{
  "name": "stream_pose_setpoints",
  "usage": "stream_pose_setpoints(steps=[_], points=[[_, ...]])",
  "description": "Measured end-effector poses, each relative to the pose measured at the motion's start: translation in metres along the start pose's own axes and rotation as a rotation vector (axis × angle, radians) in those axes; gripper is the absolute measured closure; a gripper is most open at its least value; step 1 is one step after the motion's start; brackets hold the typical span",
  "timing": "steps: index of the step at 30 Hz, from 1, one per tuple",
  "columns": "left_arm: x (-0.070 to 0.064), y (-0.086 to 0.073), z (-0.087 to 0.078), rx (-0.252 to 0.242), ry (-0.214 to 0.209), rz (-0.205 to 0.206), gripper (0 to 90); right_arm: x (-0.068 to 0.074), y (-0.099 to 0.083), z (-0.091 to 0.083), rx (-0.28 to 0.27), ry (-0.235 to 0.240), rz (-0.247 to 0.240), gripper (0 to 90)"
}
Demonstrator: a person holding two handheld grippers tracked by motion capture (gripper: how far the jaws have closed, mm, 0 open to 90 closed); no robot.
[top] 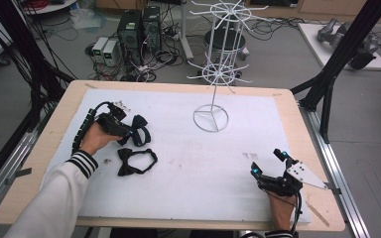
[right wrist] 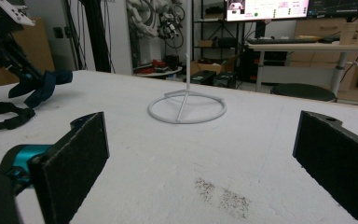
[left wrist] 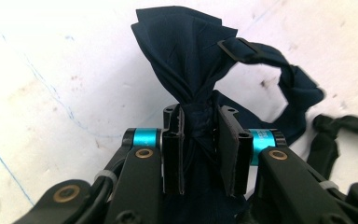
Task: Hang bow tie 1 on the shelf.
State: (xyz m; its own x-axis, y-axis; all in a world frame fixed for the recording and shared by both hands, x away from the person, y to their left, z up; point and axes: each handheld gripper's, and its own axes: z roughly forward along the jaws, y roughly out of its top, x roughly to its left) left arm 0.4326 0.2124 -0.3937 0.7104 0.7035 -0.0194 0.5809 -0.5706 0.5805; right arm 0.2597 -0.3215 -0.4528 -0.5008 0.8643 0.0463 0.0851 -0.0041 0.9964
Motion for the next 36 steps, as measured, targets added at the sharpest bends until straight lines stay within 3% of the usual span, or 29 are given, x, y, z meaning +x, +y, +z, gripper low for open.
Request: stream_pose_setpoints(steps=[4, 21, 36], points=[[0.002, -0.001, -0.006, -0.037, -0.003, 0.001, 73.0, 0.000, 0.000, 0.000, -0.001, 0.001, -0.002, 2.7], [0.006, 0.008, -0.027, -0.273, -0.091, -0.033, 73.1, 0.000, 0.000, 0.000, 0.000, 0.000, -0.002, 2.7], [0.005, 0.023, -0.037, -0.372, -0.137, -0.036, 73.1, 0.000, 0.000, 0.000, 0.002, 0.001, -0.002, 2.7]])
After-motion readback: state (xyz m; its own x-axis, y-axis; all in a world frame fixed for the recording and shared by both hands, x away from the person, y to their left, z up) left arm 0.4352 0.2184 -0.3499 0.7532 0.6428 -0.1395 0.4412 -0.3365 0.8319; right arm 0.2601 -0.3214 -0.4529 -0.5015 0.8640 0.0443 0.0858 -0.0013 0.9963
